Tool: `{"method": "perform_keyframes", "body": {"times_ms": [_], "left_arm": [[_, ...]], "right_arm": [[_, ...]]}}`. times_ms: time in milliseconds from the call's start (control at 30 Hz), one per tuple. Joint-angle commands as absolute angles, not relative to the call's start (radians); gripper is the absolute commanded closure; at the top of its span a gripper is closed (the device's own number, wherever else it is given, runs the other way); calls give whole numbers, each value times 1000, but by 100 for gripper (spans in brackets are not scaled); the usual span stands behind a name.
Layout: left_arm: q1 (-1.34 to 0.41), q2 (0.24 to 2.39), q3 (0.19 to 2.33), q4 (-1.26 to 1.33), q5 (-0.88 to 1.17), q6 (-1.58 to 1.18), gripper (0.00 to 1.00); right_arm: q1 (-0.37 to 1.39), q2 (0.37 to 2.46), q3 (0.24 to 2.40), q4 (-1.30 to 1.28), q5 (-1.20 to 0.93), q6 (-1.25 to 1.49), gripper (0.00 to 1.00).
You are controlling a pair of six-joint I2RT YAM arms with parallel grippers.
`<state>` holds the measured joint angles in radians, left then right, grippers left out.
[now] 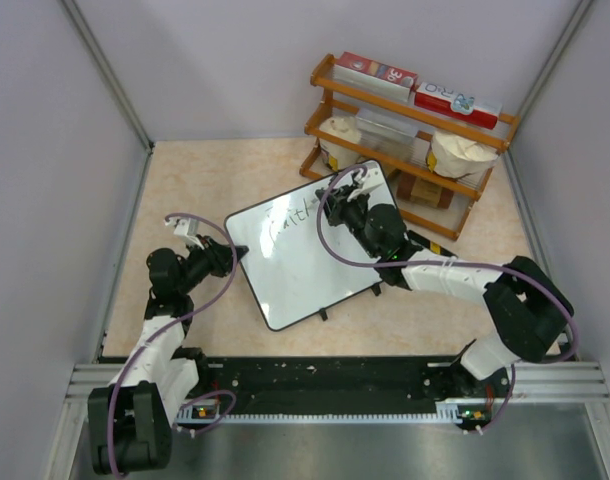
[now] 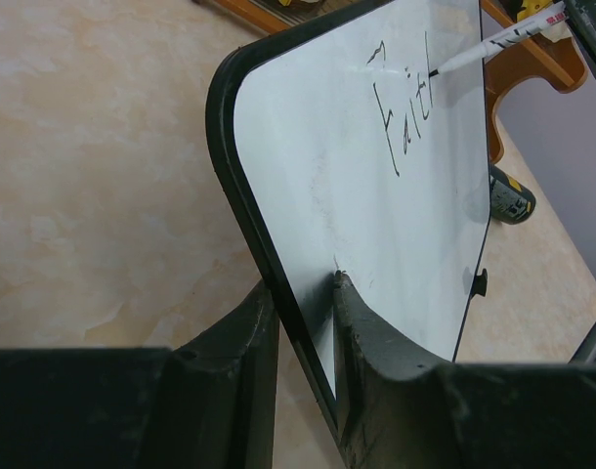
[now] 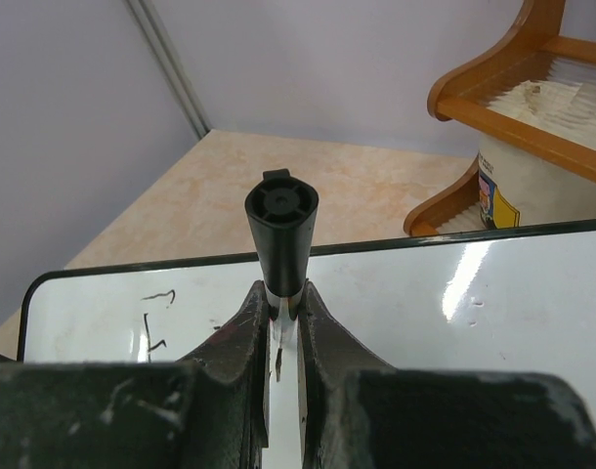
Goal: Write a sentence on the whiteboard
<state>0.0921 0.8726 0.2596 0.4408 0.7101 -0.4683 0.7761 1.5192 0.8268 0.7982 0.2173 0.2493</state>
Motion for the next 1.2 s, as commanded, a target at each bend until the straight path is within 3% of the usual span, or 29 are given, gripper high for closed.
{"method": "perform_keyframes", "body": {"times_ms": [0, 1167], "left_arm": [[94, 870, 244, 465, 669, -359, 100], [95, 871, 244, 469, 673, -362, 100]], "right_arm": [[767, 1543, 870, 784, 252, 225, 100], [738, 1474, 709, 799, 247, 282, 100]]}}
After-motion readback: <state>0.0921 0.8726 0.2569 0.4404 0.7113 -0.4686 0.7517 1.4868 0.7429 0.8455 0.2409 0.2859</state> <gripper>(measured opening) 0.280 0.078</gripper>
